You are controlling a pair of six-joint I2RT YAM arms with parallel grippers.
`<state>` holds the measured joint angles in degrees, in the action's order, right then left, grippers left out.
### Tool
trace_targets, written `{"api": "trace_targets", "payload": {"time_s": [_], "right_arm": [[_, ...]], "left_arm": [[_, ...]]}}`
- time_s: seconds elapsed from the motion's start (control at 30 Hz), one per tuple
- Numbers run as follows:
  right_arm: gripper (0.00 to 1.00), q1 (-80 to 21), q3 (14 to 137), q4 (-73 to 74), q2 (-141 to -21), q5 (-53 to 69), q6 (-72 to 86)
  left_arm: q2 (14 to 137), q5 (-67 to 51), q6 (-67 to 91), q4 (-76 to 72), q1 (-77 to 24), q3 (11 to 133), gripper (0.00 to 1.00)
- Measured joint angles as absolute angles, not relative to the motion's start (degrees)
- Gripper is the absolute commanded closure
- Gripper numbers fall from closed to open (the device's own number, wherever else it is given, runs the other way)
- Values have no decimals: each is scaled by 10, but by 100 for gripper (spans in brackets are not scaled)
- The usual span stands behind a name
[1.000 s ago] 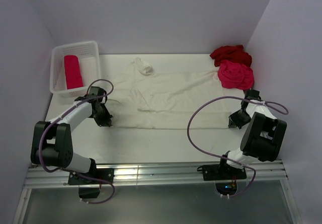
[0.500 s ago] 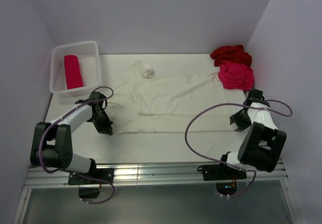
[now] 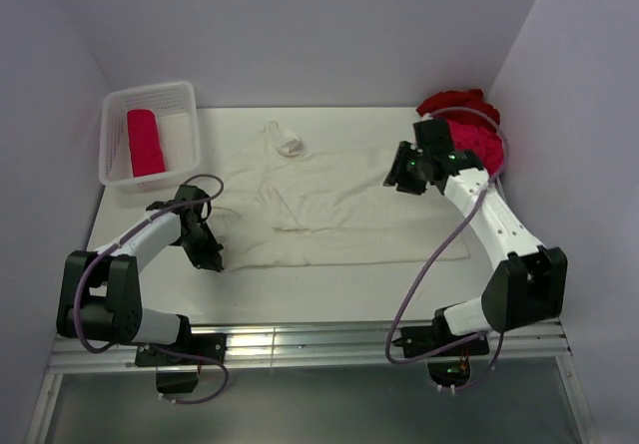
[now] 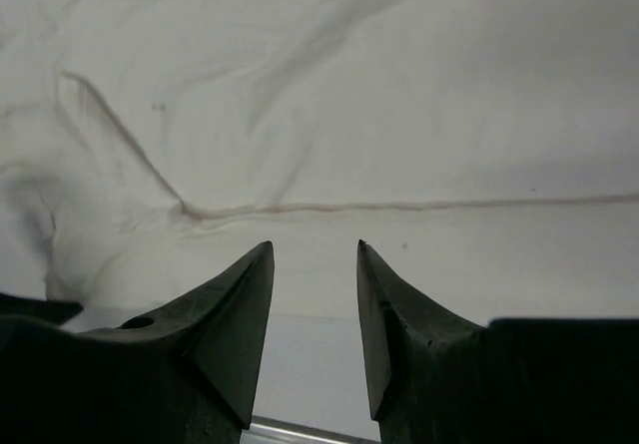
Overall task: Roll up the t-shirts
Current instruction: Fold the tshirt
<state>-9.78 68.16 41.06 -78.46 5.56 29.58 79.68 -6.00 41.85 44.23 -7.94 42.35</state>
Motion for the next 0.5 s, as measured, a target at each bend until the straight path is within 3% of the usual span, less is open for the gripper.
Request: {"api": "trace_targets", "payload": {"time_s": [0.3, 0.5], "right_arm": [[50, -340, 937, 417, -1041, 30, 240], [50, -447, 1030, 442, -1143, 2, 205]], "left_arm": [[797, -69, 418, 441, -79, 421, 100], [796, -73, 417, 440, -79, 420, 100]]}}
